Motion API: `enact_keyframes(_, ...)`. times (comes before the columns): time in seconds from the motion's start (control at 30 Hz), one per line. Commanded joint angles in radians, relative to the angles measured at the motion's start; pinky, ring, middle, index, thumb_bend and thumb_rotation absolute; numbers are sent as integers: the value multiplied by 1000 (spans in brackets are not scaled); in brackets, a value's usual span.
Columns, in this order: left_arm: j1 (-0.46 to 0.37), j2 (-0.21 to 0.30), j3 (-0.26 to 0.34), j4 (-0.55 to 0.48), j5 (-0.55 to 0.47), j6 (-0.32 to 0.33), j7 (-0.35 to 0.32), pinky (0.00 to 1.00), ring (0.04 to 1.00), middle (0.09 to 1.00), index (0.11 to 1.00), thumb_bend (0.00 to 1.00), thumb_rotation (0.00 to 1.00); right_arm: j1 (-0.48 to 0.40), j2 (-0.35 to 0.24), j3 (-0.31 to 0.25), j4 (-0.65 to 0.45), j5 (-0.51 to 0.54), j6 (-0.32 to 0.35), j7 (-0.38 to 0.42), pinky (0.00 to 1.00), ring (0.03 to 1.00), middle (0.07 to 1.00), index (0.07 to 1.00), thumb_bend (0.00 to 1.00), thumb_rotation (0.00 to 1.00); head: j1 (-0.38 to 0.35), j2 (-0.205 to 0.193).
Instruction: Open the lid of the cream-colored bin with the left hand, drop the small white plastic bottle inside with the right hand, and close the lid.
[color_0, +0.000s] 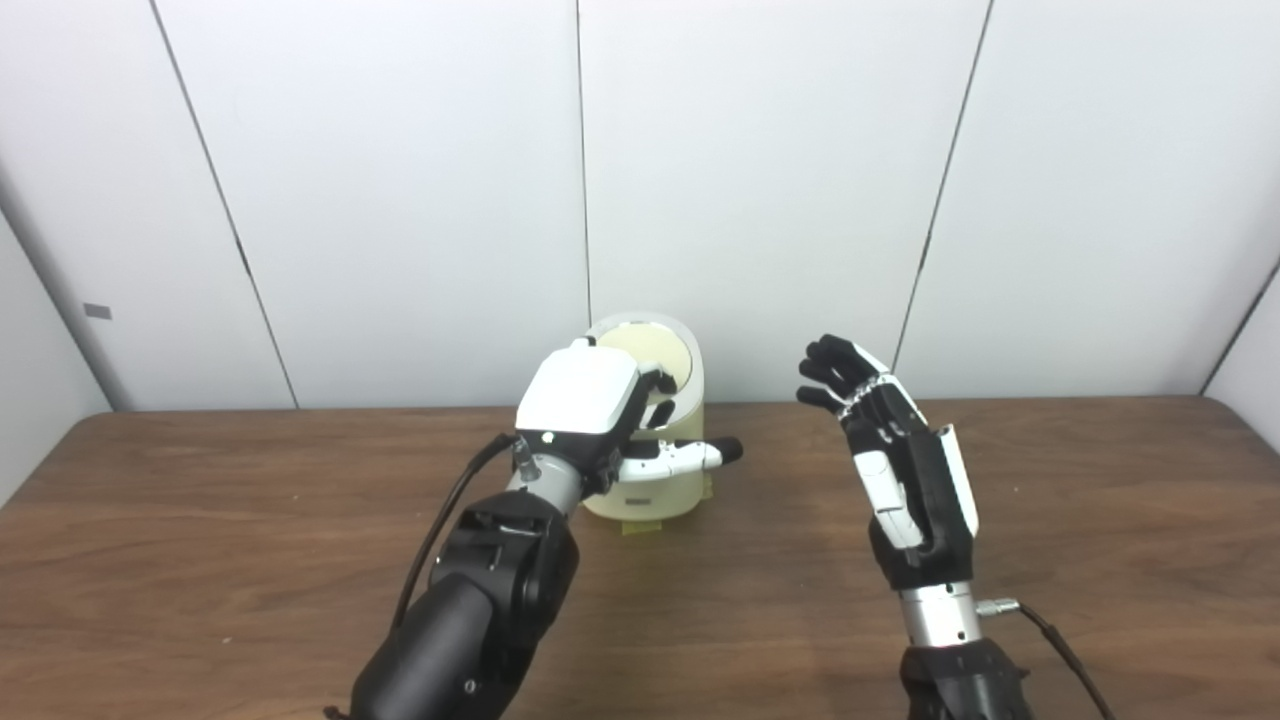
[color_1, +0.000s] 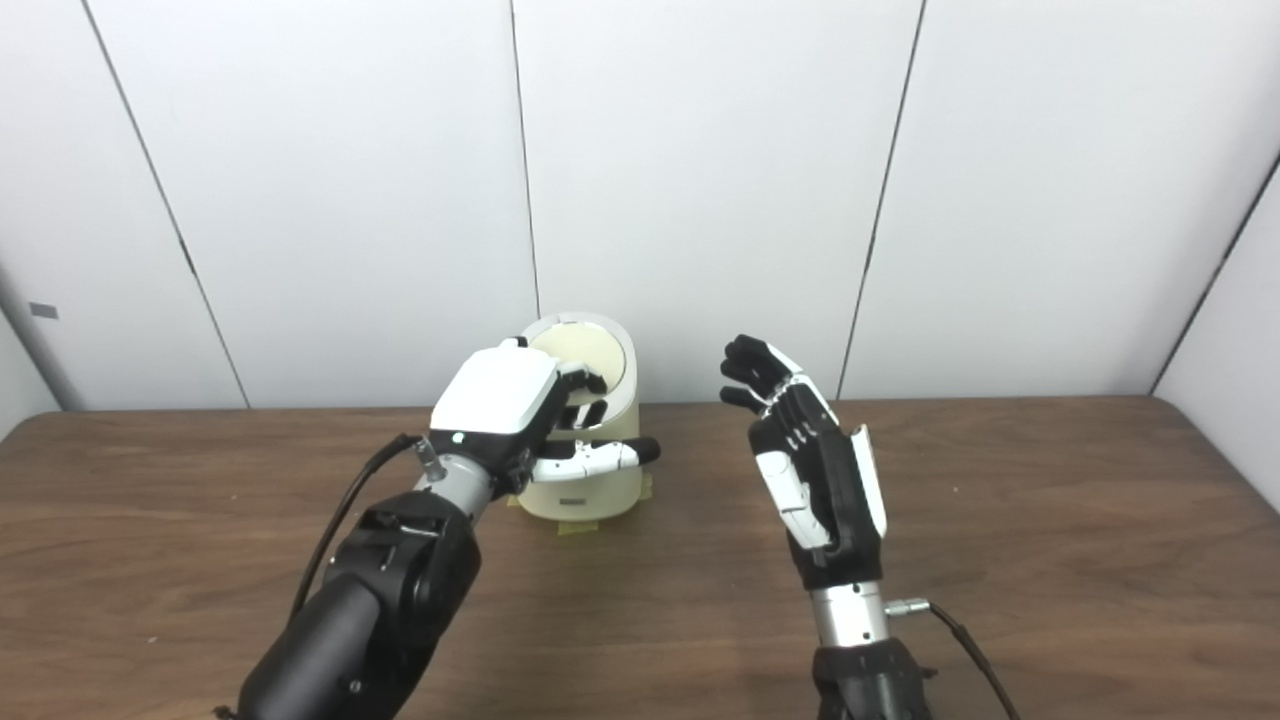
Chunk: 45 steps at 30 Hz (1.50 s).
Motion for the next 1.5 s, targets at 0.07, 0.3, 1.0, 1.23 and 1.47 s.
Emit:
enact_keyframes(0.07, -18, 4, -7, 55, 11, -22, 5, 1000, 821, 806, 789, 783, 1000, -32, 6, -2, -45, -2, -28, -5, 733, 803, 815, 796, 364, 732, -2, 2)
enact_keyframes(0.3, -14, 4, 8, 89, -2, -35, 21, 1000, 830, 797, 776, 784, 1000, -33, 2, 0, -43, -10, -28, -5, 735, 806, 820, 800, 357, 753, -1, -2)
enact_keyframes(1.0, 12, -111, 225, 4, -294, -131, 317, 999, 1000, 1000, 1000, 585, 951, -38, 7, -1, -15, 3, -28, -4, 743, 808, 822, 801, 367, 732, -1, -6)
enact_keyframes(1.23, 87, -171, 351, -86, -537, -301, 468, 909, 966, 974, 958, 468, 964, -39, 6, -7, -23, 3, -28, -9, 737, 807, 820, 799, 346, 737, 0, -5)
enact_keyframes(1.47, 236, -195, 447, -260, -851, -405, 450, 721, 815, 832, 825, 249, 803, -46, 25, -31, -52, 14, -27, -33, 701, 778, 787, 759, 292, 670, 1, -4)
